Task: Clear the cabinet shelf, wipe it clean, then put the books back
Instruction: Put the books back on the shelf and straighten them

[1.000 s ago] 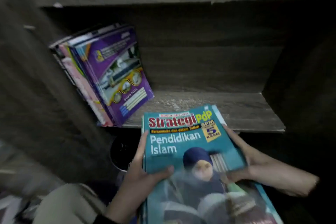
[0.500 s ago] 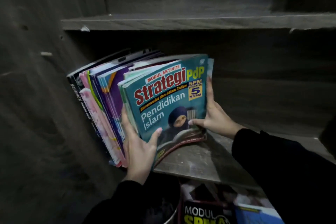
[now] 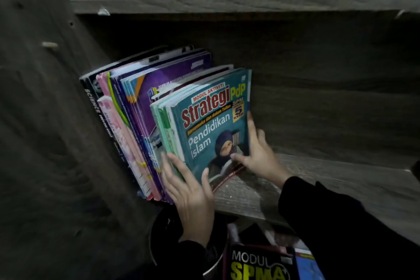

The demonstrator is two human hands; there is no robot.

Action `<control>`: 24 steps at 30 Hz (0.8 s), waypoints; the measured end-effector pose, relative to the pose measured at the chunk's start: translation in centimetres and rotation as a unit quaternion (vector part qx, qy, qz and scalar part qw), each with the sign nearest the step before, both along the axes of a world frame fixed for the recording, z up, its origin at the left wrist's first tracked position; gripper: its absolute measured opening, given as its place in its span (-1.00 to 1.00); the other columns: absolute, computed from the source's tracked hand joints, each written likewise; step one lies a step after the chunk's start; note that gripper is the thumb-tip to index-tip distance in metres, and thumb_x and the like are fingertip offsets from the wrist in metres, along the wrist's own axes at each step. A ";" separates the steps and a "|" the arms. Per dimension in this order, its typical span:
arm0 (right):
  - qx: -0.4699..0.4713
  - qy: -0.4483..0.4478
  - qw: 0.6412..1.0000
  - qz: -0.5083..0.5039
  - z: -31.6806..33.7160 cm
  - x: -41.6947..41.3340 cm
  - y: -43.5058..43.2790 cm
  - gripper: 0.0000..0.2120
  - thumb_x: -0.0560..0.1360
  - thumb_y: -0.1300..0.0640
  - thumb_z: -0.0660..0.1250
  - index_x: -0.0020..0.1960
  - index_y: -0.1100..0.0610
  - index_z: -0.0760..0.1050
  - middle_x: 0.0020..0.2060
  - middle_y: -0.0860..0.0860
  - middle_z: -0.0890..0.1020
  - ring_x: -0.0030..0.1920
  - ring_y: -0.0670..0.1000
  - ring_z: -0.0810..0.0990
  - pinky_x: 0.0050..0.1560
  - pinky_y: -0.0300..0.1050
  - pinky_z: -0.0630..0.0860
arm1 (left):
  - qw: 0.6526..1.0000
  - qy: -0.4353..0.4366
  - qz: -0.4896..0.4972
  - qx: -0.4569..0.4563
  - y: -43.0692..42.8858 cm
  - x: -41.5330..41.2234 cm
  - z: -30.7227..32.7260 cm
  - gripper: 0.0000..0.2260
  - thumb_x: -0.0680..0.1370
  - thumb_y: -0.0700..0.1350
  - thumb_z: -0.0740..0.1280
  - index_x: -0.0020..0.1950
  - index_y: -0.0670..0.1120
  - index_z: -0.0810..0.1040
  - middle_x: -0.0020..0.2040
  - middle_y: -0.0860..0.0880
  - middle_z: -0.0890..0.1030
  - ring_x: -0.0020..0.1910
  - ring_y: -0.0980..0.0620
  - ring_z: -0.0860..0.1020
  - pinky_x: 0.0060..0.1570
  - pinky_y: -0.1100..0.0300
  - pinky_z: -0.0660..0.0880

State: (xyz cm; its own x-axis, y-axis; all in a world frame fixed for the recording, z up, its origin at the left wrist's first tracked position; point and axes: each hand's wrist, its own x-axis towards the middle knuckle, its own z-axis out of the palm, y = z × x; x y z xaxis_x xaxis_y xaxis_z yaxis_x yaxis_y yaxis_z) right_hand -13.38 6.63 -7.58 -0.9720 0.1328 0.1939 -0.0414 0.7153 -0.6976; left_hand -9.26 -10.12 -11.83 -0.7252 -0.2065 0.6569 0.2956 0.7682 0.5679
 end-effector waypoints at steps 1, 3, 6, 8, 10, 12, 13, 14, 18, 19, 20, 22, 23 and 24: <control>-0.021 -0.008 1.000 -0.007 -0.8 0.5 -0.6 0.11 0.42 0.03 0.47 0.41 -0.33 -0.44 0.31 0.15 0.23 0.27 0.22 0.44 0.28 0.03 0.36 | 1.000 -0.010 -0.011 0.003 0.3 0.7 -0.6 -0.32 0.58 -0.03 0.19 0.52 -0.31 -0.09 0.49 -0.36 0.08 0.42 -0.32 0.20 0.38 -0.07 0.18; -0.062 -0.033 0.997 -0.012 -2.2 1.4 -1.9 0.09 0.42 0.04 0.47 0.44 -0.28 -0.41 0.33 0.15 0.20 0.30 0.19 0.40 0.25 -0.11 0.30 | 0.998 -0.037 -0.048 0.018 0.5 1.7 -1.8 -0.32 0.56 -0.12 0.14 0.52 -0.31 -0.16 0.54 -0.32 -0.12 0.51 -0.27 0.03 0.45 -0.01 0.08; -0.061 -0.059 0.996 -0.030 -3.3 1.5 -2.8 0.07 0.44 0.01 0.45 0.38 -0.29 -0.45 0.35 0.21 0.24 0.30 0.21 0.39 0.21 -0.08 0.33 | 0.996 -0.046 -0.068 0.022 0.4 1.7 -2.5 -0.34 0.52 -0.27 0.11 0.52 -0.31 -0.19 0.54 -0.27 -0.23 0.54 -0.22 -0.06 0.47 -0.03 0.10; -0.055 -0.063 0.996 -0.043 -3.1 1.3 -2.8 0.07 0.44 -0.01 0.45 0.44 -0.24 -0.43 0.34 0.25 0.27 0.29 0.23 0.40 0.24 -0.02 0.35 | 0.997 -0.035 -0.075 0.011 0.3 1.2 -2.6 -0.32 0.50 -0.34 0.12 0.53 -0.30 -0.19 0.55 -0.28 -0.18 0.54 -0.22 0.00 0.42 -0.10 0.24; -0.043 -0.071 0.995 -0.053 -2.7 1.1 -2.5 0.07 0.44 -0.01 0.46 0.49 -0.17 -0.39 0.32 0.26 0.29 0.28 0.23 0.41 0.22 -0.02 0.36 | 0.996 -0.025 -0.086 -0.001 0.3 0.9 -2.6 -0.29 0.50 -0.36 0.13 0.53 -0.25 -0.23 0.55 -0.25 -0.18 0.54 -0.20 0.03 0.40 -0.09 0.28; -0.037 -0.087 0.994 -0.061 -2.3 1.2 -2.4 0.07 0.44 0.00 0.46 0.51 -0.13 -0.38 0.31 0.28 0.30 0.29 0.23 0.41 0.21 -0.04 0.36 | 0.995 -0.025 -0.092 -0.007 0.4 0.9 -2.6 -0.24 0.49 -0.39 0.12 0.53 -0.19 -0.30 0.55 -0.18 -0.24 0.54 -0.16 0.00 0.45 -0.04 0.18; -0.034 -0.095 0.993 -0.062 -2.1 1.3 -2.3 0.07 0.44 0.01 0.46 0.51 -0.13 -0.38 0.31 0.28 0.29 0.30 0.24 0.40 0.23 -0.04 0.35 | 0.995 -0.030 -0.095 -0.002 0.4 0.9 -2.6 -0.21 0.48 -0.42 0.13 0.53 -0.17 -0.32 0.55 -0.14 -0.26 0.55 -0.12 -0.04 0.48 0.00 0.11; -0.032 -0.102 0.992 -0.064 -2.1 1.4 -2.4 0.07 0.44 0.02 0.46 0.51 -0.13 -0.37 0.33 0.28 0.28 0.31 0.25 0.39 0.26 -0.03 0.35 | 0.994 -0.040 -0.097 0.010 0.4 0.9 -2.6 -0.18 0.46 -0.44 0.16 0.53 -0.16 -0.32 0.55 -0.12 -0.26 0.56 -0.07 -0.08 0.50 0.05 0.01; -0.030 -0.090 0.994 -0.056 -1.9 2.2 -2.5 -0.03 0.46 0.14 0.42 0.54 -0.11 -0.25 0.36 0.24 0.27 0.35 0.24 0.35 0.32 -0.03 0.32 | 0.989 -0.070 -0.113 0.065 0.7 1.5 -1.7 -0.13 0.46 -0.42 0.22 0.51 -0.05 -0.33 0.55 -0.05 -0.29 0.55 0.04 -0.19 0.47 0.24 -0.23; -0.039 -0.066 0.995 -0.059 -1.9 2.7 -2.5 -0.07 0.47 0.17 0.40 0.56 -0.08 -0.18 0.35 0.22 0.29 0.34 0.22 0.37 0.30 -0.06 0.32 | 0.987 -0.072 -0.116 0.084 0.8 1.9 -1.3 -0.15 0.48 -0.41 0.22 0.52 -0.04 -0.30 0.55 -0.05 -0.27 0.55 0.04 -0.18 0.48 0.22 -0.20; -0.053 -0.036 0.996 -0.067 -1.9 3.3 -2.5 -0.13 0.47 0.21 0.39 0.56 -0.04 -0.09 0.34 0.19 0.32 0.32 0.18 0.39 0.27 -0.09 0.33 | 0.986 -0.065 -0.117 0.103 0.9 2.4 -0.9 -0.18 0.49 -0.40 0.21 0.54 -0.05 -0.25 0.57 -0.06 -0.23 0.55 0.04 -0.16 0.50 0.19 -0.16; -0.083 0.049 0.992 -0.083 -2.1 5.2 -2.5 -0.32 0.48 0.27 0.34 0.52 0.00 0.17 0.26 0.12 0.44 0.21 0.09 0.49 0.23 -0.10 0.42 | 0.986 -0.003 -0.123 0.113 1.0 3.7 -0.2 -0.31 0.48 -0.37 0.16 0.57 -0.15 -0.01 0.57 -0.14 -0.01 0.55 -0.04 -0.01 0.51 0.14 -0.05; -0.095 0.099 0.987 -0.088 -2.3 6.6 -2.5 -0.43 0.48 0.31 0.31 0.44 0.01 0.31 0.17 0.07 0.51 0.09 0.02 0.54 0.15 -0.10 0.48 | 0.985 0.034 -0.136 0.101 1.2 4.5 0.0 -0.39 0.46 -0.34 0.15 0.53 -0.17 0.15 0.53 -0.19 0.17 0.52 -0.09 0.12 0.50 0.12 0.03; -0.104 0.147 0.980 -0.090 -2.6 8.1 -2.4 -0.53 0.47 0.35 0.27 0.33 0.03 0.43 0.07 0.03 0.56 -0.02 -0.08 0.54 0.05 -0.15 0.50 | 0.983 0.059 -0.154 0.083 1.4 5.4 -0.1 -0.47 0.46 -0.31 0.14 0.45 -0.17 0.27 0.44 -0.22 0.33 0.44 -0.12 0.25 0.46 0.12 0.11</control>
State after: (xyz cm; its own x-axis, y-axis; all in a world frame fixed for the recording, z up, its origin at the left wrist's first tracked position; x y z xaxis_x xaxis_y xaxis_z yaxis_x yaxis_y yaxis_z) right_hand -5.32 4.23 -10.19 -0.8353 0.3624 0.4135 -0.1497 0.5737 -0.8053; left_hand -3.85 -8.68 -11.96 -0.6907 -0.1007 0.7161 0.5714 0.5309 0.6258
